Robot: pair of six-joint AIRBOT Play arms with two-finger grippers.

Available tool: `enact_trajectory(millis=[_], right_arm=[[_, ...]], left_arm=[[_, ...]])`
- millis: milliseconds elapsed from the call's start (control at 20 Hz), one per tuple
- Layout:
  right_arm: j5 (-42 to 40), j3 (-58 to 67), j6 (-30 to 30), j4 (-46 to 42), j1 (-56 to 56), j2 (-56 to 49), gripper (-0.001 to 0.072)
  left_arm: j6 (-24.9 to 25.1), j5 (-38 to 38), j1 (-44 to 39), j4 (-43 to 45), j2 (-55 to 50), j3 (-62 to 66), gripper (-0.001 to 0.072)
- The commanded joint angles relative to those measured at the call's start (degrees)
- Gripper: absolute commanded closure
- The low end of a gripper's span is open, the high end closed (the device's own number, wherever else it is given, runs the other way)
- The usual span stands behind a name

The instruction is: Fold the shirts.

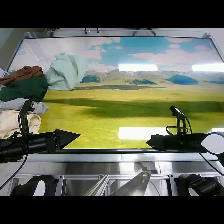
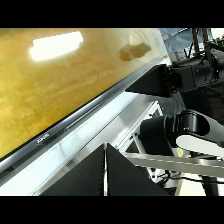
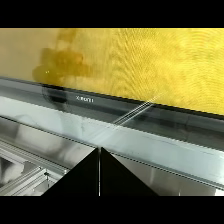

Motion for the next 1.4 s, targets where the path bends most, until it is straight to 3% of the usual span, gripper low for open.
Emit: enact_trajectory(millis=[0,700,1350], right_arm=[[0.04,-0.11,0.02,-0.07,0.04,0.02,0.0694],[-1.57,-0.2,0.04,0.44,0.04,0.04,0.0694],[-1.9,-0.2,0.74,-10.49,0.04,-0.09,0.0693]], left_arm=[[0.0,0.07,-0.04,-0.07,0.04,-0.09,0.0688],[0.02,0.11,-0.04,-0.09,0.02,-0.02,0.0688],[0.0,15.76,-0.04,-0.37,0.02,-0.02,0.0686]])
